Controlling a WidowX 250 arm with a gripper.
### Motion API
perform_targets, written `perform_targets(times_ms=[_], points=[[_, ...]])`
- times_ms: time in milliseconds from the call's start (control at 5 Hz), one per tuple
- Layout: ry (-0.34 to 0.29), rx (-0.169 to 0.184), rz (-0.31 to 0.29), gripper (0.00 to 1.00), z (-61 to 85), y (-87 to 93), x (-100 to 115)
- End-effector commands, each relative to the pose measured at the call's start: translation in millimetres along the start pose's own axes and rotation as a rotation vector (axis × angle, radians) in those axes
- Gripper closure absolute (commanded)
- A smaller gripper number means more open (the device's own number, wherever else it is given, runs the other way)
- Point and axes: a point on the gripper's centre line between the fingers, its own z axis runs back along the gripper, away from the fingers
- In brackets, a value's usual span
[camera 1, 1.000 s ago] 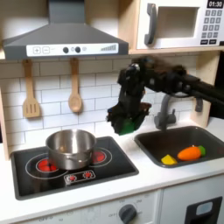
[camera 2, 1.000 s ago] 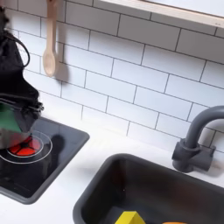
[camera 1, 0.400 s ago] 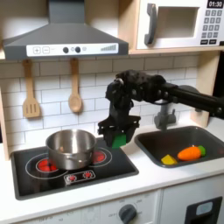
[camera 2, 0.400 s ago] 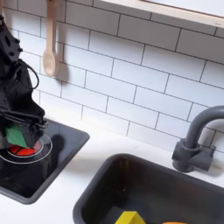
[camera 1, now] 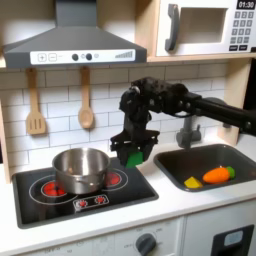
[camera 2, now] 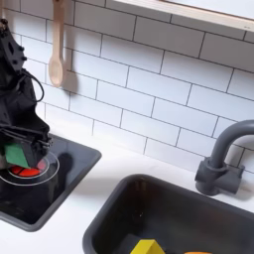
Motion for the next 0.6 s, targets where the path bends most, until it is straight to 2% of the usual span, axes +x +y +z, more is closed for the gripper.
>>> perform_targets(times_ms=[0,200,400], points=[[-0.101,-0.011,-0.039,1.00,43.6,-12.9,6.1],[-0.129,-0.012,-0.055,1.00,60.8,-18.1,3.1],[-0.136,-0.051,-0.090,1.00,72.9,-34.9,-0.8]])
